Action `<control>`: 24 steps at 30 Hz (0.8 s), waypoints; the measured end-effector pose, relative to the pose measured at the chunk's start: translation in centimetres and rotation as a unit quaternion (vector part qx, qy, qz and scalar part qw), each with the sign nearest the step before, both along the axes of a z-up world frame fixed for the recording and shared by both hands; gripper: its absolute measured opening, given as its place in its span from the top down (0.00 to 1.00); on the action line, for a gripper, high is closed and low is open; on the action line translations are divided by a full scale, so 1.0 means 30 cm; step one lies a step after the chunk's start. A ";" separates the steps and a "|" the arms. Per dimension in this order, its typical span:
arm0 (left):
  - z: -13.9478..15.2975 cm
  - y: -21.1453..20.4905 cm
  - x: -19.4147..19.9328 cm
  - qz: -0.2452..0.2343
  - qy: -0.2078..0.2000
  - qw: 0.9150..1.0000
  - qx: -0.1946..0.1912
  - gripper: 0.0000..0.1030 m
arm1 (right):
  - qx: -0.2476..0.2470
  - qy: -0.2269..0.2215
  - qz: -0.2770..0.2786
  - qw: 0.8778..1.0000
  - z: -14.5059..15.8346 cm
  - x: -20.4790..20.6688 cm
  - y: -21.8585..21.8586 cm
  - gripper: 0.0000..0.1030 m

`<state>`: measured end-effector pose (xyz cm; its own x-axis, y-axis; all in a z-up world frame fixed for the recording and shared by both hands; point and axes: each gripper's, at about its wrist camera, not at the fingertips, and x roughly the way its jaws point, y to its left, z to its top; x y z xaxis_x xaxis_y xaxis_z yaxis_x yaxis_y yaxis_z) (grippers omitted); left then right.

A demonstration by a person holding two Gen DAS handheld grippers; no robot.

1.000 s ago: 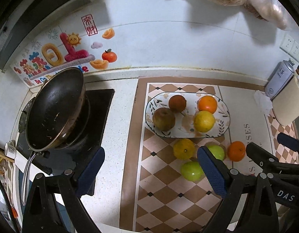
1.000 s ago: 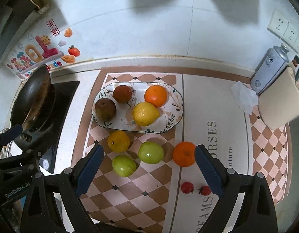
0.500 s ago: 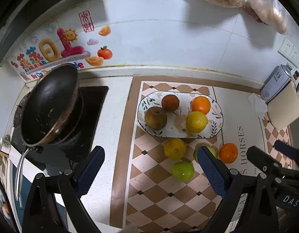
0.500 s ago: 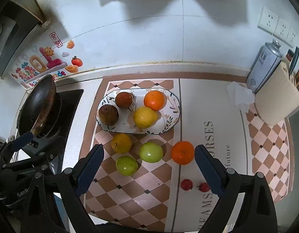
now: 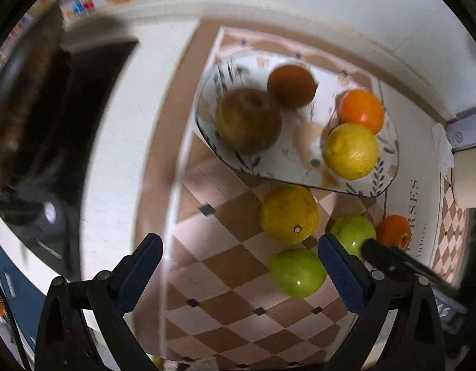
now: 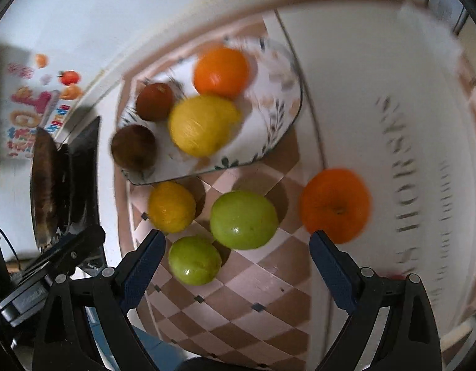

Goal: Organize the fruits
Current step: 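Grasp the yellow citrus with the left tool while the right tool grasps the green apple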

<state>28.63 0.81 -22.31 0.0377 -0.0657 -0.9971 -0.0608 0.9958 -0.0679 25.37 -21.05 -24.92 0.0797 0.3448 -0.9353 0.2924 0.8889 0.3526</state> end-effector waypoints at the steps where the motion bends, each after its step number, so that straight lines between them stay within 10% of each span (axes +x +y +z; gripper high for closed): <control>1: -0.024 -0.001 0.010 0.004 0.008 1.000 -0.006 0.00 | 0.004 0.005 -0.002 1.000 -0.032 0.006 0.007 0.07; 6: -0.104 0.018 0.045 0.032 0.038 0.998 -0.033 0.02 | -0.023 -0.005 0.003 1.000 -0.055 0.041 0.054 0.26; 18: -0.179 -0.094 0.048 0.009 0.074 0.991 -0.108 0.03 | 0.002 0.001 0.001 1.000 -0.016 -0.021 0.004 0.28; 24: -0.233 -0.190 0.067 -0.033 0.075 0.994 -0.073 0.44 | 0.003 -0.009 0.000 1.000 0.026 -0.074 -0.021 0.28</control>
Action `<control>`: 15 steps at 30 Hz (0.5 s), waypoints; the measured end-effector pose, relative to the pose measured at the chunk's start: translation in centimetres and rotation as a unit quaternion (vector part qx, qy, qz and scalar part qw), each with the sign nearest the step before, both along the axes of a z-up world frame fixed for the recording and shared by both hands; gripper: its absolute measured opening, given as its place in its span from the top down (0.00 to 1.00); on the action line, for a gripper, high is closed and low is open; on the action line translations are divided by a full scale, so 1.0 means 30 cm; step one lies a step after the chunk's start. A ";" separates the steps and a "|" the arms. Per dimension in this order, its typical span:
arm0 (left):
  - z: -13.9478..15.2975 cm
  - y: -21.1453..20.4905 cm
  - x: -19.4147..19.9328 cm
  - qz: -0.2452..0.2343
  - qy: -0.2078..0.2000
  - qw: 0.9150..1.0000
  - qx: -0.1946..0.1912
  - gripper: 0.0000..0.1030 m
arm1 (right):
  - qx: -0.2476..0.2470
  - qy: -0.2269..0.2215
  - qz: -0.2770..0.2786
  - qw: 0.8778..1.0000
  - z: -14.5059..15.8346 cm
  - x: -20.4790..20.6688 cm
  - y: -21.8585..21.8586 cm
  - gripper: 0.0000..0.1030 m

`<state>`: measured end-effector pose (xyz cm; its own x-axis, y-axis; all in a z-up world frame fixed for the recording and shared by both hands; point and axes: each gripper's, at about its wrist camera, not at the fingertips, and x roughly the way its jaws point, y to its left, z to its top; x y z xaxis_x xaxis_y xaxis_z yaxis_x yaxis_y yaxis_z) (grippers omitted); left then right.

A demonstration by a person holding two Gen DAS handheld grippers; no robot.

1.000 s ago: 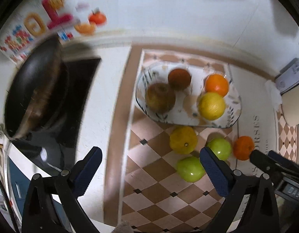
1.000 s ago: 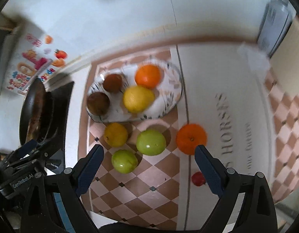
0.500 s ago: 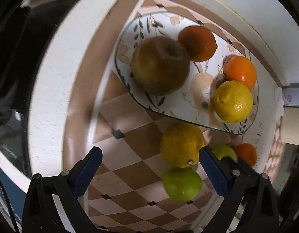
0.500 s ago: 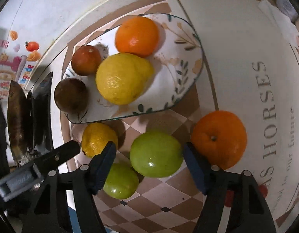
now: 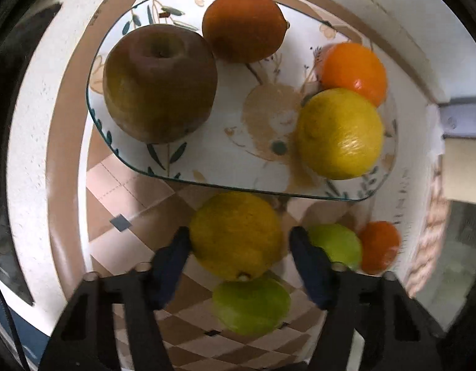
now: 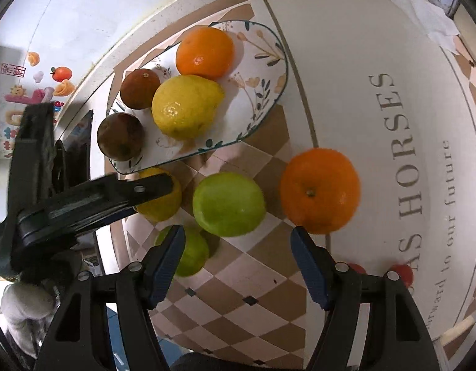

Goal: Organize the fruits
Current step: 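Grasp the yellow citrus with the left tool while the right tool grasps the green apple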

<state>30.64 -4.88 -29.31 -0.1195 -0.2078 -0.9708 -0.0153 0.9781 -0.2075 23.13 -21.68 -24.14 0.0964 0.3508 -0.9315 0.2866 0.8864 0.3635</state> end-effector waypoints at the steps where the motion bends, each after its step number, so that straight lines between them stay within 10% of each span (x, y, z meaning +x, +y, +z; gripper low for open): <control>1: 0.000 -0.002 -0.004 -0.002 -0.005 1.000 -0.003 0.44 | 0.002 0.000 -0.003 1.000 0.001 -0.006 -0.003 0.28; 15: -0.014 0.154 -0.132 0.034 -0.006 0.999 0.006 0.44 | 0.034 0.036 -0.067 0.997 -0.149 0.059 0.010 0.28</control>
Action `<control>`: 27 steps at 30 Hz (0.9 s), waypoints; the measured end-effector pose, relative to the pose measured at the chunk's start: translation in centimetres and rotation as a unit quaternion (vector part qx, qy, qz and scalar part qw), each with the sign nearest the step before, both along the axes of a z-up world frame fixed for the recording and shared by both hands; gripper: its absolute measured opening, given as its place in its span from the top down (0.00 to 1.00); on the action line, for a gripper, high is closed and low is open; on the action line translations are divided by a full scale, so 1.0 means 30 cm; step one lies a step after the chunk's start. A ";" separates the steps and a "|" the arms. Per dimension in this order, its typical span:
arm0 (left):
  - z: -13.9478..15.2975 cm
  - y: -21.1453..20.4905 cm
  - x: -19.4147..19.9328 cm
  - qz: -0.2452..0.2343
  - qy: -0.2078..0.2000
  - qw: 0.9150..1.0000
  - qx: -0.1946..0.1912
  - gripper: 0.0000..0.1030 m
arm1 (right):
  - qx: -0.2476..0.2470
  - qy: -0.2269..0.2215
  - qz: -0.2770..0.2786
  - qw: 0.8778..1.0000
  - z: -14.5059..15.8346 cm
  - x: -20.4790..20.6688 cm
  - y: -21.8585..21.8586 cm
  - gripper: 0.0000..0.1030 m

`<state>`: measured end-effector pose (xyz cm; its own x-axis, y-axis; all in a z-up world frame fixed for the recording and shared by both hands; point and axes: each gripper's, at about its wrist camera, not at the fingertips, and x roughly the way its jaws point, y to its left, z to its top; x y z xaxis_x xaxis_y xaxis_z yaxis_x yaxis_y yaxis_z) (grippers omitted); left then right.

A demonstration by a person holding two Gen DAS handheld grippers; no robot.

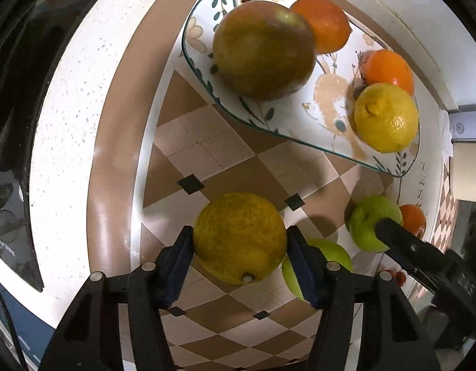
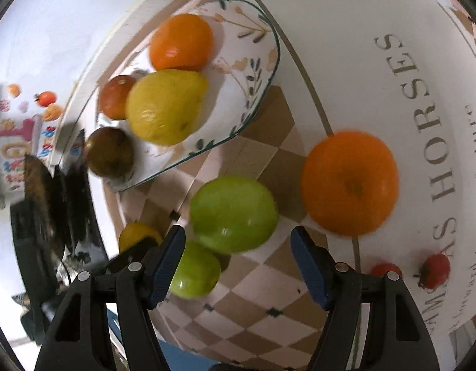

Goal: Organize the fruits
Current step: 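Grasp the yellow citrus with the left tool while the right tool grasps the green apple, then lower yellow citrus onto the plate with left tool while right tool lowers green apple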

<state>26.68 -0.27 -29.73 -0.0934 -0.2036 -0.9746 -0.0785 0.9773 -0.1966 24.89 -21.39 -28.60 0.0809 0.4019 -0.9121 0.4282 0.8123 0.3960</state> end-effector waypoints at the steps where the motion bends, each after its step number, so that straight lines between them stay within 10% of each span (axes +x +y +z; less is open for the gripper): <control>1: -0.003 0.008 0.003 -0.001 -0.002 1.000 0.003 0.44 | -0.001 0.001 -0.004 1.000 -0.011 0.007 0.000 0.28; 17: 0.007 0.021 0.016 -0.016 -0.026 0.999 0.014 0.44 | -0.035 -0.007 0.059 0.998 -0.038 -0.026 0.069 0.36; 27: 0.303 -0.034 0.108 -0.029 -0.093 0.995 -0.035 0.44 | -0.025 -0.067 0.049 0.996 0.131 -0.019 -0.001 0.37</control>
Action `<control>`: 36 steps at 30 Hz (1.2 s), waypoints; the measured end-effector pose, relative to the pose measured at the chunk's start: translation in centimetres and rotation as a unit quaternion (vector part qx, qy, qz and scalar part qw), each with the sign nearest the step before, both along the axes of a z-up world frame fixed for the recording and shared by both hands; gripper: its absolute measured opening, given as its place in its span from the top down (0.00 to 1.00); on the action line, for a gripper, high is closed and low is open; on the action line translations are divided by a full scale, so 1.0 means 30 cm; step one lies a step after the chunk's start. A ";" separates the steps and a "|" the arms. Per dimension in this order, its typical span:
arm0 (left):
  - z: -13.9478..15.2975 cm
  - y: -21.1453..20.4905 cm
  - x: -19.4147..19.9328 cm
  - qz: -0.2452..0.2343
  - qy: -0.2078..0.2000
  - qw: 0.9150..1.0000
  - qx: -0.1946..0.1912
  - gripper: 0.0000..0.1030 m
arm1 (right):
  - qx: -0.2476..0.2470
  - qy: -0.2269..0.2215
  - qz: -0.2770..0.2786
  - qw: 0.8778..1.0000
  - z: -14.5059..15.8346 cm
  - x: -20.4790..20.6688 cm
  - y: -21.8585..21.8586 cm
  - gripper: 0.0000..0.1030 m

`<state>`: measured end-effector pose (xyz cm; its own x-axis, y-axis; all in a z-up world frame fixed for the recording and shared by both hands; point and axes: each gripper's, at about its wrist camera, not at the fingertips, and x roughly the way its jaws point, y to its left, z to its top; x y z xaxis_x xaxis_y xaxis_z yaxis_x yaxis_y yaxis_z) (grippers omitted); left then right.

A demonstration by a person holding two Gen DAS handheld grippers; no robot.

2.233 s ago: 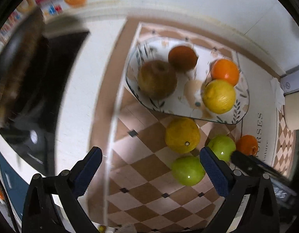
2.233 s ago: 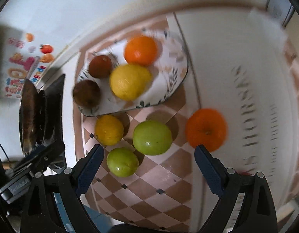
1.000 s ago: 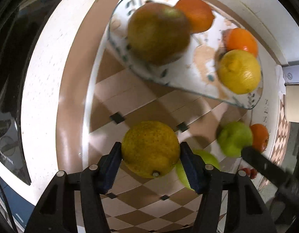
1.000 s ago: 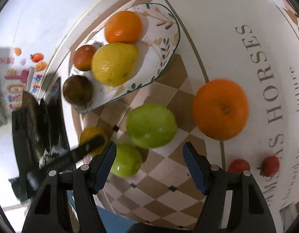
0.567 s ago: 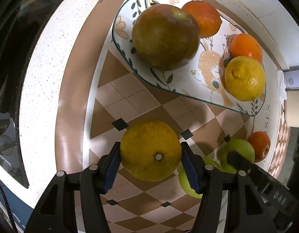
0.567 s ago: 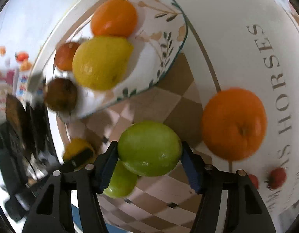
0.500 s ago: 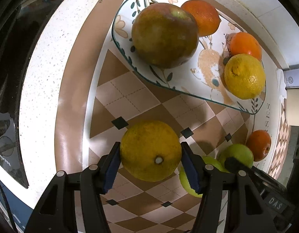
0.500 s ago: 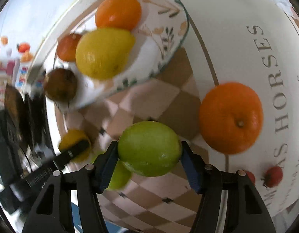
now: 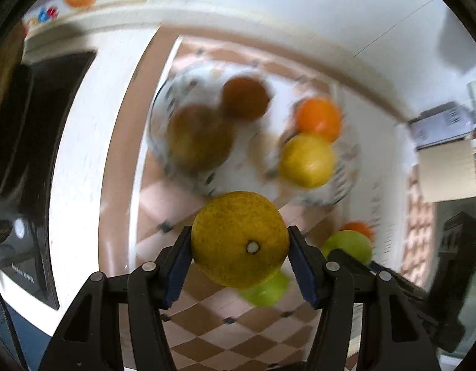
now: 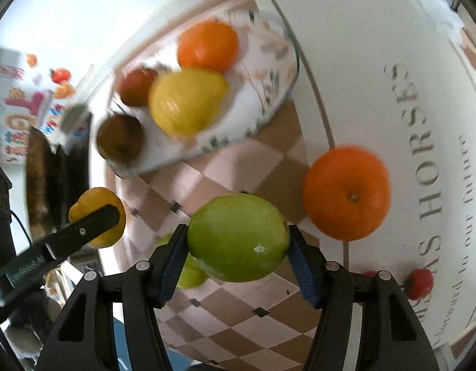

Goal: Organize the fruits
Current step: 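Lower yellow citrus onto the plate with left tool while right tool lowers green apple, then open both tools and lift them away from the plate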

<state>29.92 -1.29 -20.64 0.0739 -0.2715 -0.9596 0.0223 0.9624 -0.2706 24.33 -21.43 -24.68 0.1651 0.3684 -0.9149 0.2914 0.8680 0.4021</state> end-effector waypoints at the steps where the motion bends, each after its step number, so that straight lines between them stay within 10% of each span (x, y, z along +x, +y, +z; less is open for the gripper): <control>1: 0.024 -0.001 0.034 -0.002 -0.004 1.000 -0.006 0.44 | 0.005 -0.007 -0.006 1.000 0.023 0.016 -0.021 0.37; 16: -0.116 -0.141 0.336 -0.040 0.056 0.996 0.059 0.44 | -0.019 0.023 -0.038 0.999 -0.047 0.343 -0.150 0.36; 22: -0.091 -0.136 0.349 -0.035 0.035 0.997 0.062 0.14 | -0.023 0.029 -0.032 0.999 -0.059 0.359 -0.167 0.13; 36: -0.050 -0.041 0.171 0.008 -0.017 0.989 0.145 0.09 | -0.185 -0.028 0.086 0.979 0.093 0.274 -0.083 0.09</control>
<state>35.04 -2.51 -22.13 0.1097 0.0167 -0.9938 0.0116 0.9998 0.0181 32.55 -23.91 -21.89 0.1826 0.0405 -0.9823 0.1146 0.9915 0.0621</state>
